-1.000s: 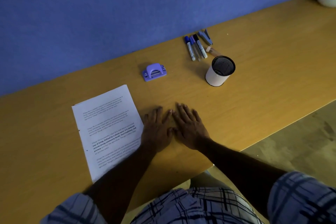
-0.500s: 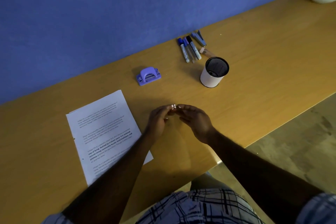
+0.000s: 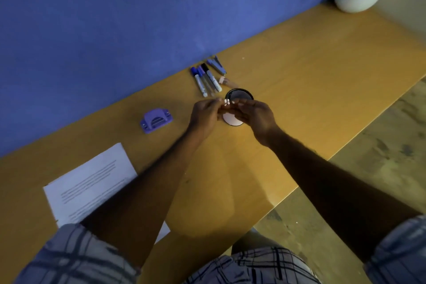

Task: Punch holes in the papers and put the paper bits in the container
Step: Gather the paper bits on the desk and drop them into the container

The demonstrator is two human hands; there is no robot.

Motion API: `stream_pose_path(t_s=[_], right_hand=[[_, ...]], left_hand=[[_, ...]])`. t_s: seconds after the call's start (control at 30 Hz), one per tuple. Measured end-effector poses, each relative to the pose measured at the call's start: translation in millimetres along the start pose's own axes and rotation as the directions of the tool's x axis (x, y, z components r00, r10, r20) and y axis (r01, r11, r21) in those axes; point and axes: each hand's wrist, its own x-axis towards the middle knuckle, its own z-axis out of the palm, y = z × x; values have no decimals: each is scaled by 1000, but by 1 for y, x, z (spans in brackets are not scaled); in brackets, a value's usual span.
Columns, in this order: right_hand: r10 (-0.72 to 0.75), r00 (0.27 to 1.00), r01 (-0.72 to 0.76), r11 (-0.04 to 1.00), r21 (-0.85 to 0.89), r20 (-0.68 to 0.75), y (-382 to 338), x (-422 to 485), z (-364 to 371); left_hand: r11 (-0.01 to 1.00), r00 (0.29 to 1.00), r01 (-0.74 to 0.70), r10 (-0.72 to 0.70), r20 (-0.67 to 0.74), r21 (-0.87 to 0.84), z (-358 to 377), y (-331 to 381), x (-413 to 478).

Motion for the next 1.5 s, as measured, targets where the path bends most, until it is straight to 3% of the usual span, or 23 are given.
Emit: stream_pose_path(t_s=[0.1,0.2,0.33,0.5,0.67,0.87,1.07,1.2,1.3,1.37,1.43,1.5], right_hand=[[-89,996,90,986,-141,10,-23,24,-14],[-109,994,110,900,-423,26,-35,45,-27],[-119,983,181,590,-787,137,-44,61,-39],[-171,955,280,243,-929,243,-48,67,-41],[-186,955,266,201,-943,230,-50,69,-40],[-191,926,357,159,-921,326,-50,69,-38],[-208,909,399,181,-899,361,-48,62,-36],[-203,931,341,182,-922,305,-47,58,-36],[-207,939,318,222,-922,274,-47,55,-40],[-214,949,301,408,-862,230,-44,51,-41],[-158,981,189,706,-682,109,-41,42,-38],[-93,995,104,867,-487,45,-35,30,-33]], left_hand=[[982,997,-81,77,29,169,16,15,29],[913,988,-139,103,113,384,27,25,51],[827,976,-199,116,186,526,33,31,68],[748,960,-279,193,204,602,32,32,72],[728,962,-274,209,177,629,35,34,75],[754,965,-217,70,253,621,29,33,77],[952,965,13,-92,245,307,27,36,70],[990,957,108,-128,260,89,19,38,58],[996,960,88,-92,266,26,6,39,46],[996,957,89,-79,279,-21,-5,36,37],[986,955,121,-84,283,-116,-19,30,27],[961,954,159,-90,285,-228,-34,23,16]])
